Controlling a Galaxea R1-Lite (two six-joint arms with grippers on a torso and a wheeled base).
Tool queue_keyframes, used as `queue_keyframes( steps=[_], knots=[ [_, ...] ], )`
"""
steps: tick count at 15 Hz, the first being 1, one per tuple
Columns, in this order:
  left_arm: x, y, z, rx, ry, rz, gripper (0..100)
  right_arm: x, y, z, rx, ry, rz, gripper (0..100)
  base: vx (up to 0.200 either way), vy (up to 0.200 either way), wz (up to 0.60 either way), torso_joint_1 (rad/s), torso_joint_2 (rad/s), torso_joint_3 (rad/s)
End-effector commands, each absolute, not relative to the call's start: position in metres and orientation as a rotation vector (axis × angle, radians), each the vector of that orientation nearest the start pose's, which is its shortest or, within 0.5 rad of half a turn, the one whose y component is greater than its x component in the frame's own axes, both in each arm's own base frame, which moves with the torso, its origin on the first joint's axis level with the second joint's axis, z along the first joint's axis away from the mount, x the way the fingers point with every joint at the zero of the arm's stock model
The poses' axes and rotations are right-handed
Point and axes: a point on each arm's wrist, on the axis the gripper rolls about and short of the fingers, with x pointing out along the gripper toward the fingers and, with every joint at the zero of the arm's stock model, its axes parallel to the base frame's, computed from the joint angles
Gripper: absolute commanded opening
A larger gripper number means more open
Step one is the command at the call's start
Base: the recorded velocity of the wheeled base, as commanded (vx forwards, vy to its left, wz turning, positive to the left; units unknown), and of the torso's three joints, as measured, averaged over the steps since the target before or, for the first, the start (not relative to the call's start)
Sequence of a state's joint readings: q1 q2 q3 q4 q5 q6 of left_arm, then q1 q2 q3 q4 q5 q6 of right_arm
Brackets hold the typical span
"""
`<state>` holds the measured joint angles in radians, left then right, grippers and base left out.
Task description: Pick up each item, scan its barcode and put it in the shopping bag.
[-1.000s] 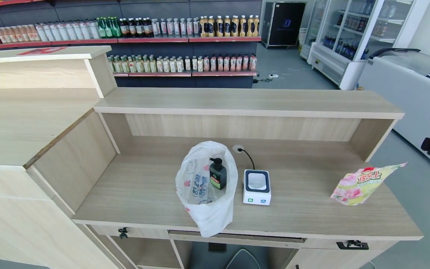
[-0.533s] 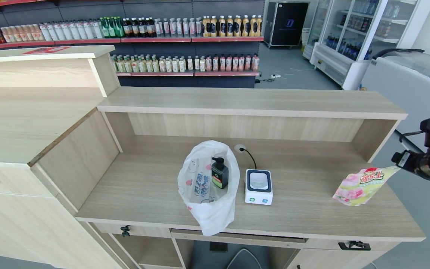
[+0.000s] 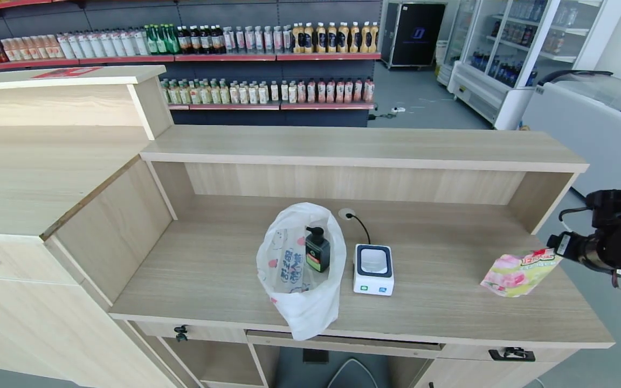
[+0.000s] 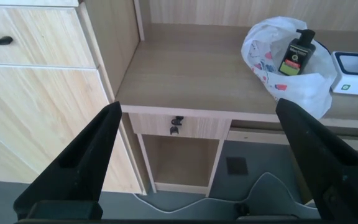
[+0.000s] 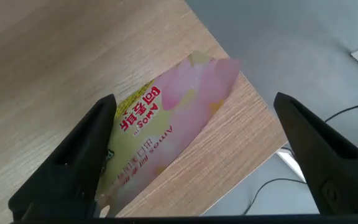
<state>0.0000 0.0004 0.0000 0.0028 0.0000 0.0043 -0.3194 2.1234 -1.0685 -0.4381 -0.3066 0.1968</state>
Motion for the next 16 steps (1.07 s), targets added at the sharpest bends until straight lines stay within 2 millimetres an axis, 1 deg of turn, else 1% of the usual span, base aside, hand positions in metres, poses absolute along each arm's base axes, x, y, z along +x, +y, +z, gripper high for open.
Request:
queue_keyframes(
  steps=[1, 3, 4, 5, 6, 10, 12, 14, 15, 16],
  knots=[
    [-0.023, 0.0, 0.075, 0.005, 0.003, 0.0, 100, 0.378, -0.126, 0.055, 0.162, 0.637, -0.645, 100, 0.0, 0.0, 0.0, 0.0, 0.0, 0.0],
    [-0.023, 0.0, 0.075, 0.005, 0.003, 0.0, 100, 0.385, -0.12, 0.041, 0.127, 0.632, -0.615, 100, 0.0, 0.0, 0.0, 0.0, 0.0, 0.0],
    [-0.023, 0.0, 0.075, 0.005, 0.003, 0.0, 100, 0.386, -0.119, 0.04, 0.123, 0.63, -0.612, 100, 0.0, 0.0, 0.0, 0.0, 0.0, 0.0],
    [-0.023, 0.0, 0.075, 0.005, 0.003, 0.0, 100, 0.389, -0.113, 0.033, 0.107, 0.62, -0.586, 100, 0.0, 0.0, 0.0, 0.0, 0.0, 0.0],
    [-0.023, 0.0, 0.075, 0.005, 0.003, 0.0, 100, 0.39, -0.112, 0.031, 0.11, 0.621, -0.575, 100, 0.0, 0.0, 0.0, 0.0, 0.0, 0.0],
    [-0.023, 0.0, 0.075, 0.005, 0.003, 0.0, 100, 0.376, -0.107, 0.012, 0.064, 0.715, -0.554, 100, 0.0, 0.0, 0.0, 0.0, 0.0, 0.0],
    [-0.023, 0.0, 0.075, 0.005, 0.003, 0.0, 100, 0.376, -0.106, 0.011, 0.062, 0.71, -0.55, 100, 0.0, 0.0, 0.0, 0.0, 0.0, 0.0],
    [-0.023, 0.0, 0.075, 0.005, 0.003, 0.0, 100, 0.379, -0.103, 0.014, 0.064, 0.678, -0.54, 100, 0.0, 0.0, 0.0, 0.0, 0.0, 0.0],
    [-0.023, 0.0, 0.075, 0.005, 0.003, 0.0, 100, 0.38, -0.104, 0.016, 0.067, 0.661, -0.538, 0, 0.0, 0.0, 0.0, 0.0, 0.0, 0.0],
    [-0.023, 0.0, 0.075, 0.005, 0.003, 0.0, 100, 0.381, -0.103, 0.018, 0.073, 0.632, -0.522, 0, 0.0, 0.0, 0.0, 0.0, 0.0, 0.0]
  ],
)
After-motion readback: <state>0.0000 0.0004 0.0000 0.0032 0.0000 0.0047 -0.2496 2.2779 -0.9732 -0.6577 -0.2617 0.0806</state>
